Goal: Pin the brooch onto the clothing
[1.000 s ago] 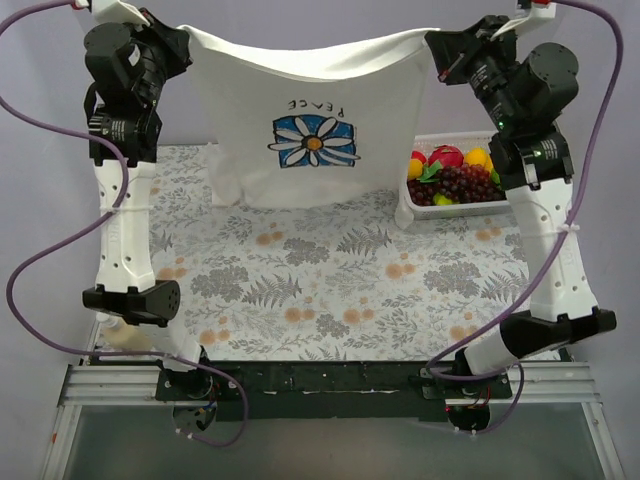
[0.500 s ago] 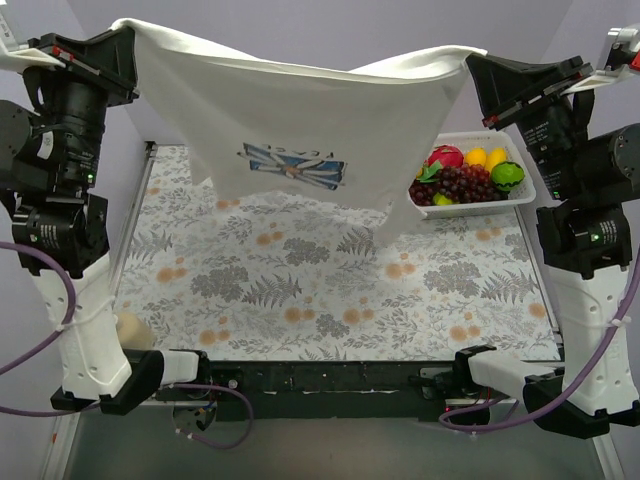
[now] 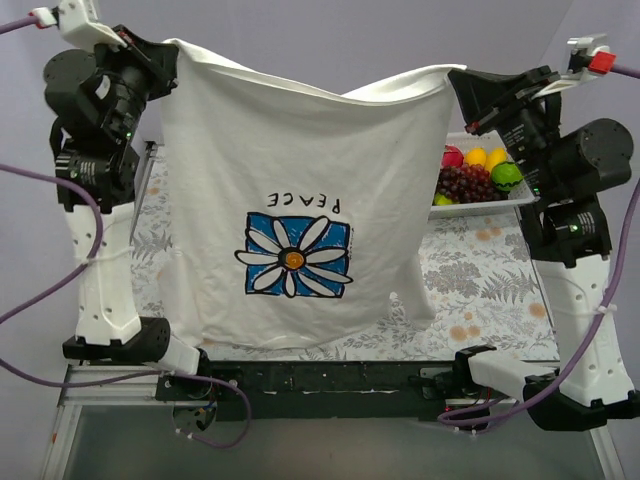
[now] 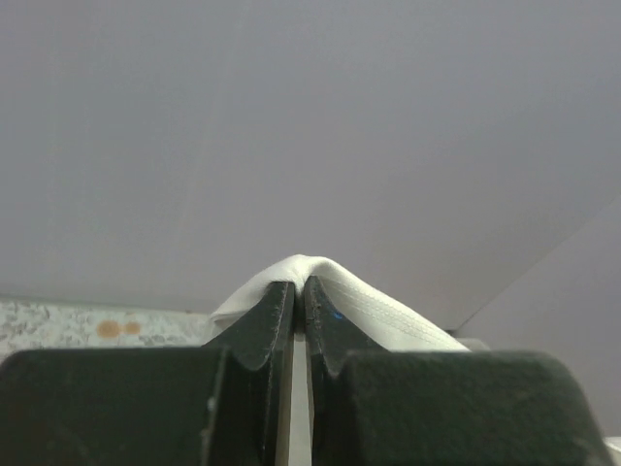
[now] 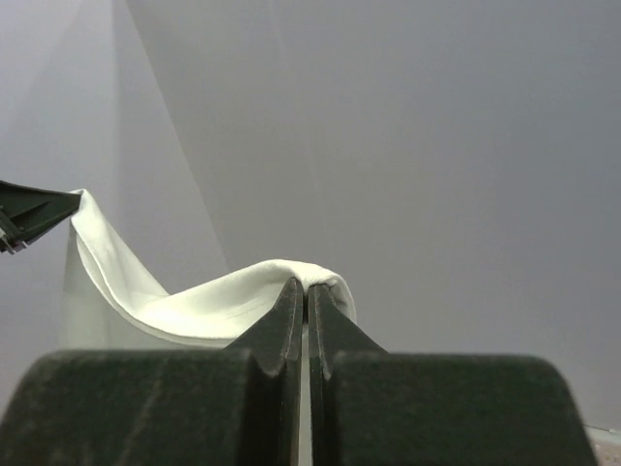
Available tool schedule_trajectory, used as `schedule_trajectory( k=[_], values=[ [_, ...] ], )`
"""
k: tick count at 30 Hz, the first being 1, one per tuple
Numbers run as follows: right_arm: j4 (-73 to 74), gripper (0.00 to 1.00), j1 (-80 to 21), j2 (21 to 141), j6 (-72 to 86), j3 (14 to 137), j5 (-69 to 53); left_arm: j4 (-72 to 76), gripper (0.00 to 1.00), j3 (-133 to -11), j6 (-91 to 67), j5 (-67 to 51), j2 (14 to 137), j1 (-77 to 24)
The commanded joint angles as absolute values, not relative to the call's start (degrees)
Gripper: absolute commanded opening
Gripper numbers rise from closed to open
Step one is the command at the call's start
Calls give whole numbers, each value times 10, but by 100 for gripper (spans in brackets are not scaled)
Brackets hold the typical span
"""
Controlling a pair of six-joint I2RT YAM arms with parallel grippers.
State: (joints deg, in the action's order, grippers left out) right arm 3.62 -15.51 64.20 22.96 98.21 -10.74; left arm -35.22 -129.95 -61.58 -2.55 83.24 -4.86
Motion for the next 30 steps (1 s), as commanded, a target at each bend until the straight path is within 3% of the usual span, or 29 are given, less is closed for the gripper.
schedule_trajectory(
  k=[1, 4, 10, 16, 30],
  values=[
    [-10, 1, -154, 692, 223, 955, -90, -370, 0, -1271, -615, -7, 872, -46],
    [-8, 1, -154, 736, 220, 985, -92, -360, 0, -1283, -612, 11, 901, -42],
    [11, 1, -155, 778, 211, 1085, -105, -381, 0, -1433, -613, 1, 961, -40],
    [-12, 1, -154, 730, 208, 1092, -109, -313, 0, -1361, -620, 4, 871, -40],
    [-17, 1, -155, 621, 230, 1006, -124, -329, 0, -1310, -622, 1, 764, -40]
  ],
)
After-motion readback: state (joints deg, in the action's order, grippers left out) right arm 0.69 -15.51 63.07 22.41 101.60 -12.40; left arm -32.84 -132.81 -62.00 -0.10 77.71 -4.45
